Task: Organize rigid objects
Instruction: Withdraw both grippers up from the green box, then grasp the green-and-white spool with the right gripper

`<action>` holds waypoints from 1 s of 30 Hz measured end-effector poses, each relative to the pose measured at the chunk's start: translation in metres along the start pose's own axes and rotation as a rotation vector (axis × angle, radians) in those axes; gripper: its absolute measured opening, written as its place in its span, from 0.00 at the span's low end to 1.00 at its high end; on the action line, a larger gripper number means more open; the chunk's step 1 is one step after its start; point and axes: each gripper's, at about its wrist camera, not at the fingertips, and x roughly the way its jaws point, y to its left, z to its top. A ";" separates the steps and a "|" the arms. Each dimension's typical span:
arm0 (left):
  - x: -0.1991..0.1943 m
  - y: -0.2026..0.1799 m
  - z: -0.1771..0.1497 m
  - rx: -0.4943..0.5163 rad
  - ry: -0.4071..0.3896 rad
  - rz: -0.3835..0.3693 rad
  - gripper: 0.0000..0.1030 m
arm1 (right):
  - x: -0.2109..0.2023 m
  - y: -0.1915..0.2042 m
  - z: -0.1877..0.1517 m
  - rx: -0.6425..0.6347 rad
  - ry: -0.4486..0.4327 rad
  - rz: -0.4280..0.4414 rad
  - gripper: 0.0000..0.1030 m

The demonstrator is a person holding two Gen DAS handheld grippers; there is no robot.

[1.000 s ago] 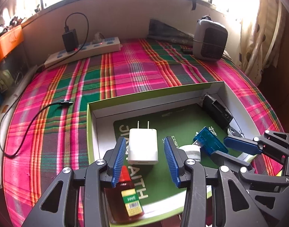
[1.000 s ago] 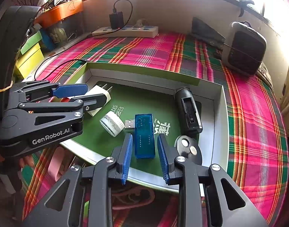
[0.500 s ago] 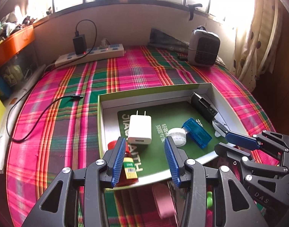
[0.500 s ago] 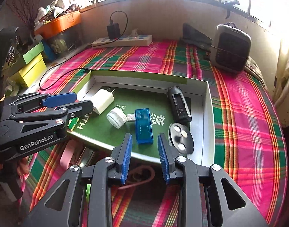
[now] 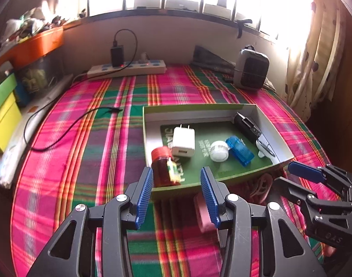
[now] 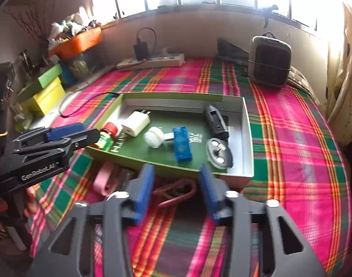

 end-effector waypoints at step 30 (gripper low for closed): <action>-0.014 0.036 -0.060 -0.108 0.018 -0.030 0.43 | 0.018 0.054 -0.034 -0.027 0.060 0.003 0.50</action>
